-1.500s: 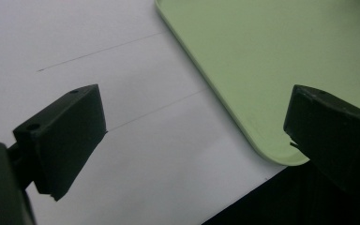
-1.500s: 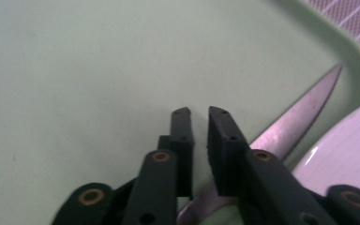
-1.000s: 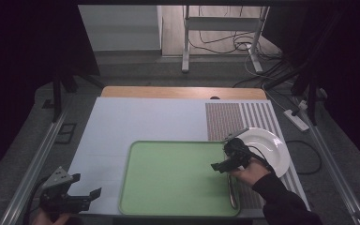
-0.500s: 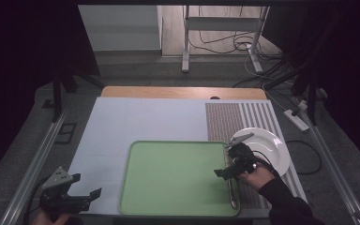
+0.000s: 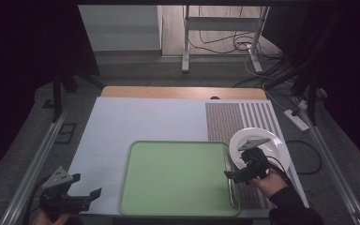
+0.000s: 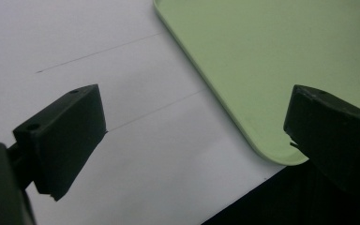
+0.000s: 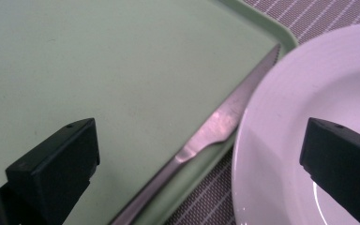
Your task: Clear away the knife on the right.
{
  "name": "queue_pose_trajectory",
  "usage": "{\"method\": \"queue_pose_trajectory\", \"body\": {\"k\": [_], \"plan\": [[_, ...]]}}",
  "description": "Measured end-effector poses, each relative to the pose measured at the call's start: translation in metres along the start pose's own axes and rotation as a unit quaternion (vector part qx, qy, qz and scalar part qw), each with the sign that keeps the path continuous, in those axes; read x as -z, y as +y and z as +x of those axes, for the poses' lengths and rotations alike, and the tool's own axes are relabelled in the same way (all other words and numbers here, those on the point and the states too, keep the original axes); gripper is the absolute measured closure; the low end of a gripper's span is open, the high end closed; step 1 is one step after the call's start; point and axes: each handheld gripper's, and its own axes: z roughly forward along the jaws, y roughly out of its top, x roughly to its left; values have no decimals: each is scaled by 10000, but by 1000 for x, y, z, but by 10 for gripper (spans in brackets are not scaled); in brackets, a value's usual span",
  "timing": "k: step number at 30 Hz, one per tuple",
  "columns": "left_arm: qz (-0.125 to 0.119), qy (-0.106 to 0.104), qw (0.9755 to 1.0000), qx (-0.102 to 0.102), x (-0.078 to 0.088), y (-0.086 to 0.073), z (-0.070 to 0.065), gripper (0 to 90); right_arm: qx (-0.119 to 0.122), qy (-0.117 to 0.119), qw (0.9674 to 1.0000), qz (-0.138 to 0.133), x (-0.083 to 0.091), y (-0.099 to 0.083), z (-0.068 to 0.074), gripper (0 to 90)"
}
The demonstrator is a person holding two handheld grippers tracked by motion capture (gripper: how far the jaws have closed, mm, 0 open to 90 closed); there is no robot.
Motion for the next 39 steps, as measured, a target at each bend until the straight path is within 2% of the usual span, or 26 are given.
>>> {"method": "queue_pose_trajectory", "body": {"k": [22,32,39], "plan": [[-7,5,10000,18,0,0,0,56,-442,-311,9980,-323,32,-34,-8,0],[-1,12,10000,19,0,0,0,56,-644,-333,9960,-530,46,-48,-11,0],[-2,13,10000,25,0,0,0,55,-620,-427,9954,-588,54,-53,-9,0]]}}
